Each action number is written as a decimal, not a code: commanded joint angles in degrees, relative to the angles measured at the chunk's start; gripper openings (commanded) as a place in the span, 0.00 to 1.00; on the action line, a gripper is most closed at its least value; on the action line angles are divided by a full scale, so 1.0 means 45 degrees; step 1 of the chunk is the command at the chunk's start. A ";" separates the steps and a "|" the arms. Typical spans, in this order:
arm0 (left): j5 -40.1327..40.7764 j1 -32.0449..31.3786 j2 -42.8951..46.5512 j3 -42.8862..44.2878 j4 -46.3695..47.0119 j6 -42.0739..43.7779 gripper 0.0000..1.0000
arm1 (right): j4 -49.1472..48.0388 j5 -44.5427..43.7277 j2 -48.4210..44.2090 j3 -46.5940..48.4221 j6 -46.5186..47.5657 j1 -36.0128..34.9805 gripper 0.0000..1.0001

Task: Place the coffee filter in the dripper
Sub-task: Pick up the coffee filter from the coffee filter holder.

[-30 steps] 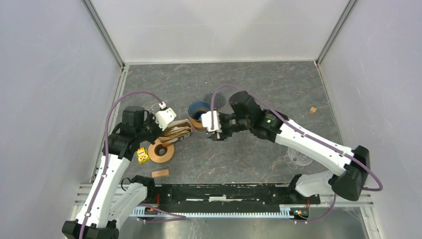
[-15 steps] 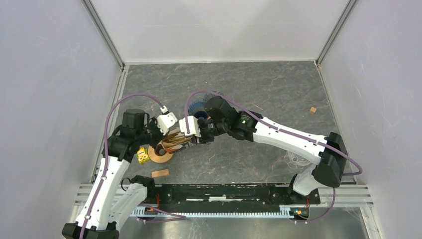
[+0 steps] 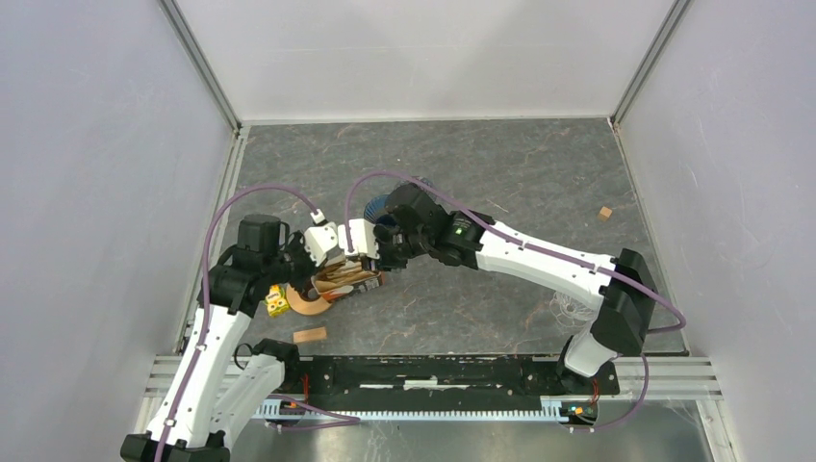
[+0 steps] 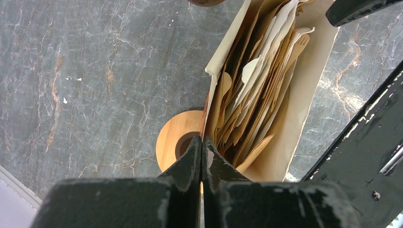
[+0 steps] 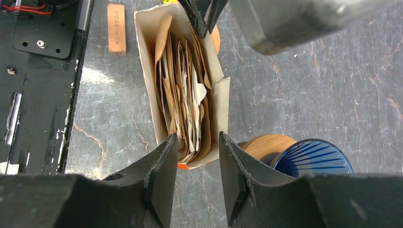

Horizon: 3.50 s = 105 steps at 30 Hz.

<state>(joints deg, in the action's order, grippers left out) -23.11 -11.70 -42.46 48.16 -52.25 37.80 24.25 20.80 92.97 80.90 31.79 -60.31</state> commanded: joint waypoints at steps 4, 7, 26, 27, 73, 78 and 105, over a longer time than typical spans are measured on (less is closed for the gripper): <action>-0.0430 -0.0036 0.0261 -0.0017 0.0027 0.0178 0.02 | 0.0131 -0.0002 0.0319 0.0640 0.0083 -0.0009 0.43; -0.0420 -0.0036 0.0286 -0.0037 0.0019 0.0170 0.02 | 0.0158 0.0135 0.0430 0.0557 0.0061 -0.0015 0.43; -0.0209 -0.0036 0.0352 -0.0075 0.0139 -0.0016 0.02 | 0.0243 0.0107 0.0668 0.0351 0.0054 -0.0021 0.24; -0.0177 -0.0036 0.0353 -0.0073 0.0165 -0.0035 0.02 | 0.0288 0.0131 0.0687 0.0360 0.0054 -0.0019 0.25; -0.0188 -0.0016 0.0412 -0.0307 0.0612 -0.0480 0.02 | -0.0780 0.1386 0.0479 -0.0582 -0.0774 0.0615 0.30; -0.0240 -0.0016 0.0439 -0.0321 0.0612 -0.0537 0.02 | -0.0713 0.1355 0.0734 -0.0304 -0.0890 0.0605 0.30; 0.0308 -0.0016 0.0529 -0.0779 0.1106 -0.0829 0.02 | -0.0536 0.0744 0.0263 0.0078 -0.0815 0.0658 0.00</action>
<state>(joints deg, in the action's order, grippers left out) -22.52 -11.68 -40.42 45.17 -51.03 35.94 21.98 24.62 96.47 78.50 28.18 -57.34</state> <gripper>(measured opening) 0.033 0.009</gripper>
